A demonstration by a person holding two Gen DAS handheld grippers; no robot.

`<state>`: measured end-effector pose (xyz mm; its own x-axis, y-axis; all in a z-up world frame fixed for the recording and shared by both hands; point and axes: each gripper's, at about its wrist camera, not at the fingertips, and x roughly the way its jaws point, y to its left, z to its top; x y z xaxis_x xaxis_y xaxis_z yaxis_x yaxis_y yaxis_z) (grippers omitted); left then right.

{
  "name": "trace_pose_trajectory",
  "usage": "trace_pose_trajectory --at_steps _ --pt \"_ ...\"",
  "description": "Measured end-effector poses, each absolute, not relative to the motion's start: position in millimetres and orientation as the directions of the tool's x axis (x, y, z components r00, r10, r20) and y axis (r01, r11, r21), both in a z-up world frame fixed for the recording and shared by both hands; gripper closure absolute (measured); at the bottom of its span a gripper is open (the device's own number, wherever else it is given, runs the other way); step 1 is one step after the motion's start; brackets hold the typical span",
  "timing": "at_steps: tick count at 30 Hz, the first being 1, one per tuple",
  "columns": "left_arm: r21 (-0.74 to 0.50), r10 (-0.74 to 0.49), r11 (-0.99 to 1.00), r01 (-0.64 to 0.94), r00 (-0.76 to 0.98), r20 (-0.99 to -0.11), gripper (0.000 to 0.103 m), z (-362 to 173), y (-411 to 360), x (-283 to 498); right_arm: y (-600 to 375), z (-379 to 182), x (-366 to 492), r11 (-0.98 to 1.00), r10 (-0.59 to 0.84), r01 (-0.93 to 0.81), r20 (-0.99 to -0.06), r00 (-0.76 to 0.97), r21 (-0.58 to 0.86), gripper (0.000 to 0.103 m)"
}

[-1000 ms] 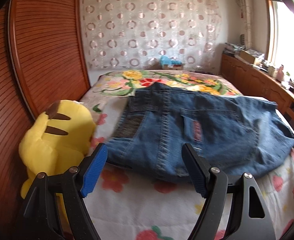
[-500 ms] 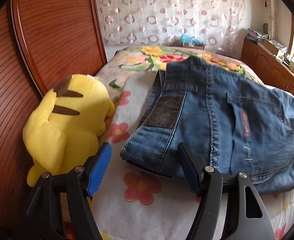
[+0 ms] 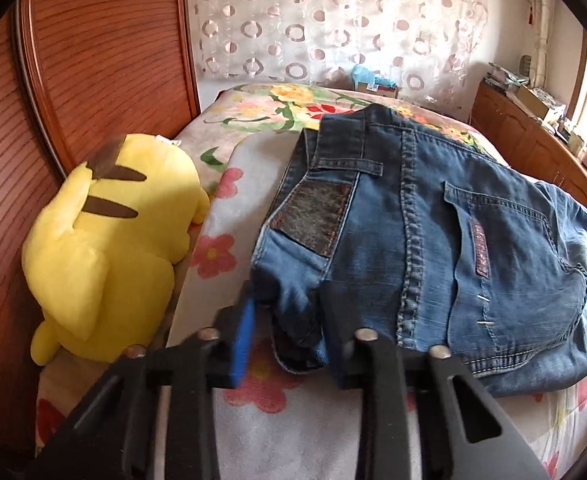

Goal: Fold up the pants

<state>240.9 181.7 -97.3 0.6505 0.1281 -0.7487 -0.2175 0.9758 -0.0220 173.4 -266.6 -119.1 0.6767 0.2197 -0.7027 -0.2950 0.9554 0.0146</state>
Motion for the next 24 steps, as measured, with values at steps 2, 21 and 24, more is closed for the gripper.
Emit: trace_pose_trajectory --at_steps 2,21,24 --pt "0.013 0.151 0.978 -0.208 0.664 -0.732 0.085 -91.9 176.0 239.1 -265.8 -114.9 172.4 0.948 0.239 -0.319 -0.701 0.672 0.017 0.088" --pt "-0.055 0.082 0.990 -0.128 0.852 -0.518 0.090 6.5 164.4 127.1 -310.5 -38.2 95.6 0.932 0.311 -0.363 -0.523 0.794 0.003 0.094" --pt "-0.059 0.075 0.990 -0.126 0.842 -0.534 0.090 -2.3 166.6 101.8 -323.1 -45.0 69.7 0.924 0.326 -0.381 -0.535 0.780 0.007 0.094"
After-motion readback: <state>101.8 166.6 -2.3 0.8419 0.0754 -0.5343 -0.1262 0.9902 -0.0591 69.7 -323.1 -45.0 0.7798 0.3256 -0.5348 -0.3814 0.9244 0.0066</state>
